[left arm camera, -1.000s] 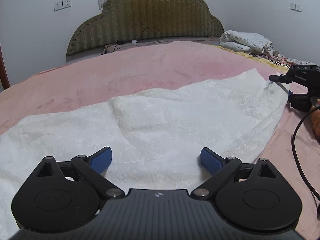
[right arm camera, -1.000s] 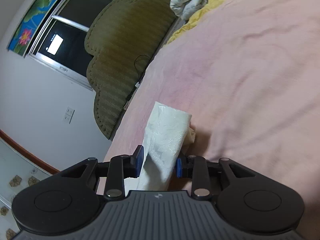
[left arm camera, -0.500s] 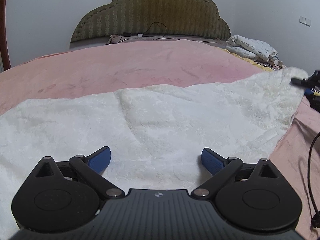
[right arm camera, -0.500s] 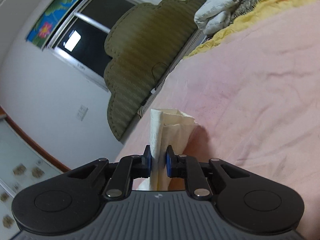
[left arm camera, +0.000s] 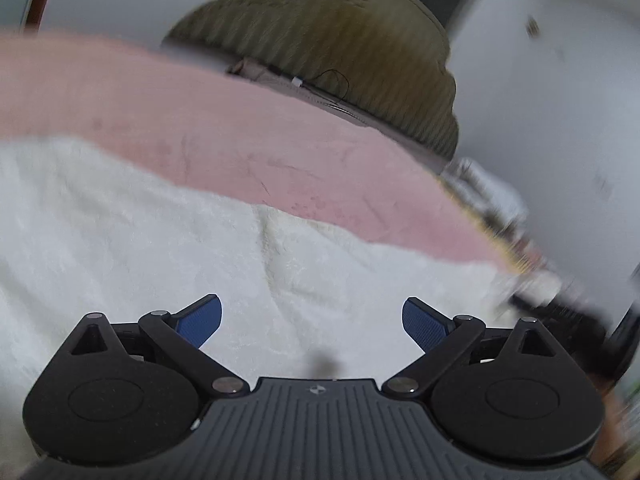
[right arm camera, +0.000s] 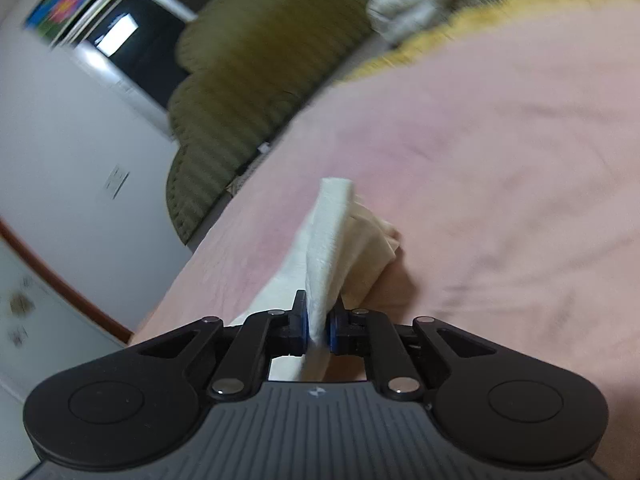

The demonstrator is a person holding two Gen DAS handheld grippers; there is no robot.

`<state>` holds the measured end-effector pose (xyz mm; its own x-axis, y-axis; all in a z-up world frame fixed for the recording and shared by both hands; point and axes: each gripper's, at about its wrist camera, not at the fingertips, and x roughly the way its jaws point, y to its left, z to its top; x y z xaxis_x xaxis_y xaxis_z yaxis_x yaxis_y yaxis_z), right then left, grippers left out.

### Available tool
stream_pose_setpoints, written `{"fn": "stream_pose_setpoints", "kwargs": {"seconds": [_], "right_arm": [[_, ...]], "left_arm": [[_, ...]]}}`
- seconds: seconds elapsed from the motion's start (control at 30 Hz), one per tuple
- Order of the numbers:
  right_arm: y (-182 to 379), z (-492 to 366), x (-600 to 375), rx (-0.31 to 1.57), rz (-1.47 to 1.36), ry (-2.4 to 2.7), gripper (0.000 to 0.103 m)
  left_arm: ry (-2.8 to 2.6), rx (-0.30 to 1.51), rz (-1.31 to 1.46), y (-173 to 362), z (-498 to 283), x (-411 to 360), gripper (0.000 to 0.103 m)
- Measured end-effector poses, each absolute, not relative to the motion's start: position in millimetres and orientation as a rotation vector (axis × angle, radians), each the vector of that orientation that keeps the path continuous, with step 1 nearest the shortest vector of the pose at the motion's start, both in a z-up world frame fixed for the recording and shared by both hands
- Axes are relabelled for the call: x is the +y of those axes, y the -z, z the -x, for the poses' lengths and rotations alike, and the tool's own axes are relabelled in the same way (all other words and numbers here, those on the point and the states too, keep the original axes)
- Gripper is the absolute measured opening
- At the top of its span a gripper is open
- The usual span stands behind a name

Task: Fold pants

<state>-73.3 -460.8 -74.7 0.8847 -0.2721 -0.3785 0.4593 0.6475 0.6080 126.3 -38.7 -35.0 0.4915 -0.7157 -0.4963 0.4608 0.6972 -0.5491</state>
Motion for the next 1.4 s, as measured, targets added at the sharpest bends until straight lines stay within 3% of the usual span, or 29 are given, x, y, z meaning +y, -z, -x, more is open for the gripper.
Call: {"fn": "stream_pose_setpoints", "kwargs": {"seconds": [0.17,0.3,0.4,0.53,0.6,0.63,0.67,0.7,0.77,0.87,1.07,1.2,1.4], "right_arm": [[20.9,41.2,-373.0,0.285,-0.229,0.309,0.009],[17.7,17.1,-300.3,0.333,0.057,0.164,0.009],[30.5,10.5,-268.4,0.367,0.111,0.077,0.009],[40.9,14.0,-235.2,0.387,0.183,0.002,0.009],[44.1,17.5,-221.7,0.386,0.267,-0.023,0.009],[45.5,19.1,-216.4,0.378,0.301,-0.037,0.009],[47.2,19.5,-211.2,0.377,0.333,-0.049,0.009],[48.0,18.1,-205.2,0.382,0.362,-0.058,0.009],[49.6,15.3,-195.4,0.386,0.404,-0.068,0.009],[45.9,7.3,-182.1,0.372,0.423,-0.116,0.009],[42.8,-13.5,-146.0,0.321,0.443,-0.265,0.009],[58.8,-35.7,-119.4,0.372,0.468,-0.340,0.010],[60.9,-31.4,-103.4,0.455,0.531,-0.383,0.018]], "left_arm": [[0.877,0.929,0.816,49.4,-164.8,-18.5,0.102],[1.013,1.037,1.051,66.5,-177.2,-38.1,0.103],[1.011,1.147,1.080,80.4,-180.3,-62.4,0.103],[0.968,1.155,1.002,76.6,-187.3,-80.2,0.103],[0.936,1.137,0.967,71.8,-190.1,-81.9,0.096],[0.922,1.122,0.930,68.5,-191.9,-79.7,0.081],[0.913,1.111,0.877,63.8,-193.1,-78.1,0.058],[0.892,1.102,0.813,58.7,-193.9,-75.1,0.048],[0.837,1.062,0.705,48.8,-191.6,-66.6,0.017],[0.749,0.936,0.471,19.3,-184.3,-52.7,0.009],[0.536,0.680,0.016,-21.4,-150.3,-34.7,0.011],[0.429,0.690,-0.131,3.2,-149.8,-27.2,0.015],[0.411,0.624,-0.218,13.7,-137.6,-25.3,0.021]]}}
